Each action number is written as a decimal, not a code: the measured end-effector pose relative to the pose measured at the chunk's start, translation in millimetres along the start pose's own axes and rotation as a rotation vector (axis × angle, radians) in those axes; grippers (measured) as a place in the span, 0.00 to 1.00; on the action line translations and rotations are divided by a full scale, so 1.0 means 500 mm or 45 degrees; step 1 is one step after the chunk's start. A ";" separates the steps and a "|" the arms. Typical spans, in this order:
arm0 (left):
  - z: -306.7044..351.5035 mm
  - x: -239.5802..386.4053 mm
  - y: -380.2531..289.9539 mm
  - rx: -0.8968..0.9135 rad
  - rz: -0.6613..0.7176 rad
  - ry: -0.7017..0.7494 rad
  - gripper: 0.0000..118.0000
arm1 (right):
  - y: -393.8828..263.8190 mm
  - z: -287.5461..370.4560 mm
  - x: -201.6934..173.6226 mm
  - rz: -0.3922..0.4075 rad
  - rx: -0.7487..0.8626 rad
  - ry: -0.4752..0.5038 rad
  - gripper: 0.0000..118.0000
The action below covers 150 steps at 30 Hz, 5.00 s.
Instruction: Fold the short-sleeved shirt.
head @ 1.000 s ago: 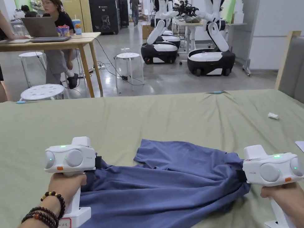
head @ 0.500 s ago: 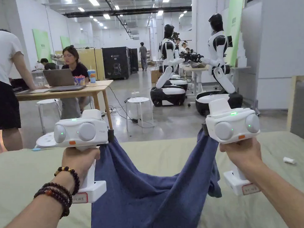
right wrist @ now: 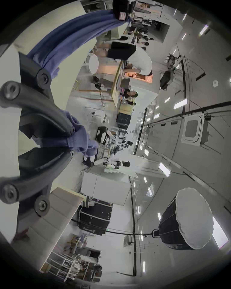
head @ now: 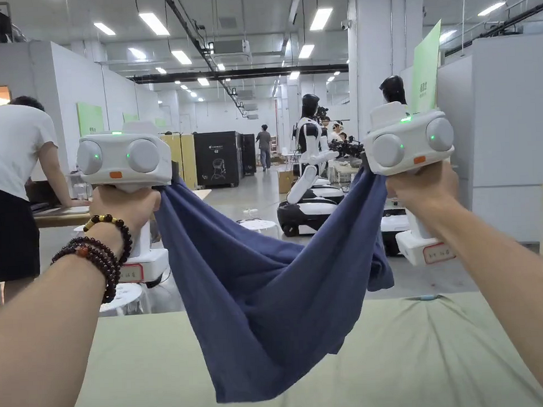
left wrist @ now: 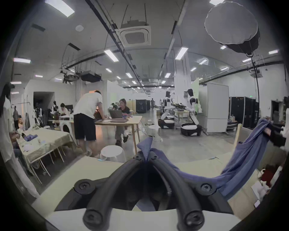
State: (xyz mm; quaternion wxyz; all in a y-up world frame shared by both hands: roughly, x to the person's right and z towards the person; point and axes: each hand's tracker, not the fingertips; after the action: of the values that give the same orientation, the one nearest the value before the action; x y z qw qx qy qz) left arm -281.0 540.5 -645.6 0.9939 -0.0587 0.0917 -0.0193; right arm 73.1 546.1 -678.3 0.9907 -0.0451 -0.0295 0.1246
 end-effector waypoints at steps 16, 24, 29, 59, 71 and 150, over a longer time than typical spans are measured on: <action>-0.071 -0.019 -0.231 -0.093 0.080 -0.004 0.01 | -0.234 -0.067 -0.039 -0.032 -0.147 0.027 0.07; -0.082 0.002 -0.386 -0.223 0.023 -0.012 0.01 | -0.341 -0.053 -0.065 -0.025 -0.248 0.050 0.07; -0.026 -0.014 -0.388 -0.215 0.057 -0.014 0.01 | -0.337 -0.003 -0.047 -0.036 -0.221 0.073 0.07; 0.556 -0.131 -0.769 -0.635 -0.086 -0.183 0.01 | -0.744 0.619 0.054 0.170 -0.640 0.296 0.07; 0.598 -0.161 -0.844 -0.731 -0.062 -0.221 0.28 | -0.829 0.635 0.072 0.199 -0.786 0.353 0.43; 0.326 0.008 -0.867 -0.886 -0.044 -0.221 0.02 | -0.833 0.005 -0.078 -0.017 -1.157 0.410 0.39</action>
State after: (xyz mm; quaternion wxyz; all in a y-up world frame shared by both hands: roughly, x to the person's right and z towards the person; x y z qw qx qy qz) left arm -259.2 128.6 -435.1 0.9179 -0.3967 0.0068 0.0014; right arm 137.1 134.6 -637.4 0.8635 -0.4919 0.0725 0.0840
